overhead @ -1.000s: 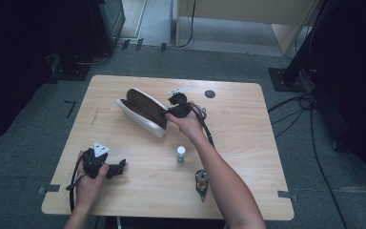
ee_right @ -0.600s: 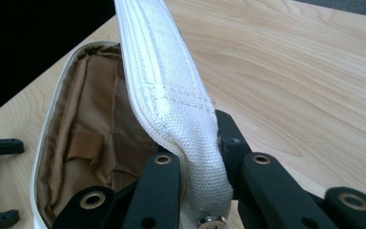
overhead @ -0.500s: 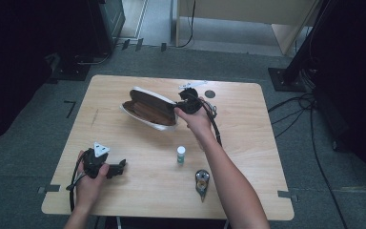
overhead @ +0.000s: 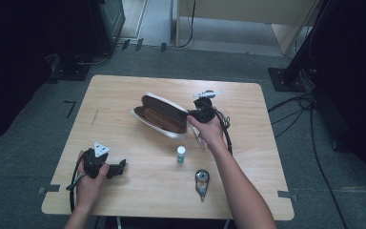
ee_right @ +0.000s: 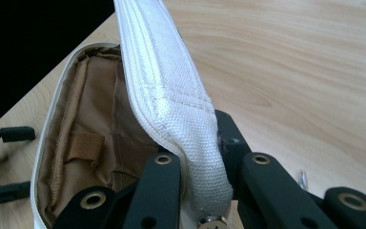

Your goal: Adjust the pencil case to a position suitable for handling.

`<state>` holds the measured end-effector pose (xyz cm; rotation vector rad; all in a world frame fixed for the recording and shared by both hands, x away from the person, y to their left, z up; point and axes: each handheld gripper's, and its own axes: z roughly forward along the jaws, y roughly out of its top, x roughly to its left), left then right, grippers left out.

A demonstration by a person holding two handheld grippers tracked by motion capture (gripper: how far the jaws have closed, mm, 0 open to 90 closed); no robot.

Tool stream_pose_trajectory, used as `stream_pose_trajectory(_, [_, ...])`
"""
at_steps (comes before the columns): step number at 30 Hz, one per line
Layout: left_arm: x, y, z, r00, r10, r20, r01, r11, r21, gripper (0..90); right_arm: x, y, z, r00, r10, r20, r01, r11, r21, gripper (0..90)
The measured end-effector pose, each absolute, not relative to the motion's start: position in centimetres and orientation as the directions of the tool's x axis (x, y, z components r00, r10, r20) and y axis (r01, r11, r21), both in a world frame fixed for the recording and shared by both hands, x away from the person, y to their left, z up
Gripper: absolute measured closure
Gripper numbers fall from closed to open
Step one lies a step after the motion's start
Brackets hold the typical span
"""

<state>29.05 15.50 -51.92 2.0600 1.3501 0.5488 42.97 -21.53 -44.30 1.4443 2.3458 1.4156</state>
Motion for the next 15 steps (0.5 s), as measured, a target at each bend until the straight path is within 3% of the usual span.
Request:
stream_pose_trajectory(10, [29.0,15.4,-51.9,0.395,0.918,0.012,0.667,-0.296,0.683,0.8,42.3,-23.2,-46.4,-0.505,0.759,0.41,0.715,0.101,0.692,79.5])
stream_pose_trajectory(14, [29.0,15.4,-51.9,0.395,0.919,0.012,0.667,-0.296,0.684,0.8,42.3,-23.4,-46.7,-0.497,0.772,0.396,0.714,0.105,0.692,74.9])
stream_pose_trajectory(15, [29.0,15.4,-51.9,0.395,0.918,0.012,0.667,-0.296,0.684,0.8,42.3,-23.4,-46.7,-0.505,0.769,0.393,0.709,0.109,0.697,69.8])
